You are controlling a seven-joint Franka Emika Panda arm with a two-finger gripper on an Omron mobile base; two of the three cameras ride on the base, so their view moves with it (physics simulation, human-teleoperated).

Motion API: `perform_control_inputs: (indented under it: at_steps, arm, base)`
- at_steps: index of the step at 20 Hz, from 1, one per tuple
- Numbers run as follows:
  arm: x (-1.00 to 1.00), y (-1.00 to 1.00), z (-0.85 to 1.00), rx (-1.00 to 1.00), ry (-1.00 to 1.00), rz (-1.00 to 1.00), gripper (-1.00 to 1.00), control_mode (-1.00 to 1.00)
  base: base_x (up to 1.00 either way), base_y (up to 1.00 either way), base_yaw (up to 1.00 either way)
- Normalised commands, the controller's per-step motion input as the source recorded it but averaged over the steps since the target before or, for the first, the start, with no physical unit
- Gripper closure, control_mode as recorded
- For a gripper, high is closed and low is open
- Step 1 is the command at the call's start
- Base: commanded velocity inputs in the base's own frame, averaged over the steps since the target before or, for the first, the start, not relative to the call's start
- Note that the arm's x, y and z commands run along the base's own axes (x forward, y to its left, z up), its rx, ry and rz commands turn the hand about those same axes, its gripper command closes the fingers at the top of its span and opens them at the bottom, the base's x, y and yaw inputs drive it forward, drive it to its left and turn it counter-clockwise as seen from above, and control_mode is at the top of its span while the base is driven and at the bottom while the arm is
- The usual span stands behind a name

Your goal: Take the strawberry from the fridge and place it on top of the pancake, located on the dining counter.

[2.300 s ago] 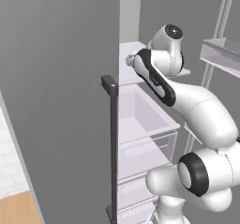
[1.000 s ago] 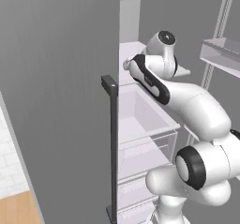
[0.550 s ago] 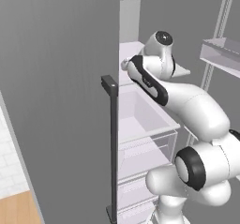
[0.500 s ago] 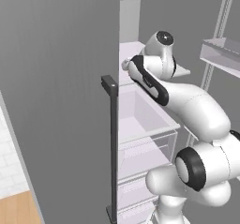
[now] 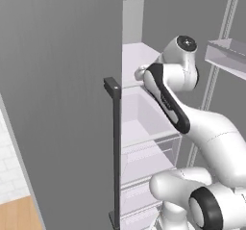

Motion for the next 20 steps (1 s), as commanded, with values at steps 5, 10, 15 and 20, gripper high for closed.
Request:
perform_control_inputs:
  at_steps: [5, 10, 15, 20]
  arm:
    - [-1.00, -0.05, 0.00, 0.00, 0.01, -0.01, 1.00, -1.00]
    - [-1.00, -0.10, -0.05, -0.01, 0.04, -0.04, 1.00, -1.00]
    - [-0.80, -0.23, -0.45, -0.10, 0.17, -0.05, 1.00, -1.00]
    - [-0.50, -0.12, -0.73, -0.09, 0.16, -0.02, 1.00, -1.00]
  base:
    - [0.00, 0.00, 0.00]
    - [0.00, 0.00, 0.00]
    - [0.00, 0.00, 0.00]
    - [0.00, 0.00, 0.00]
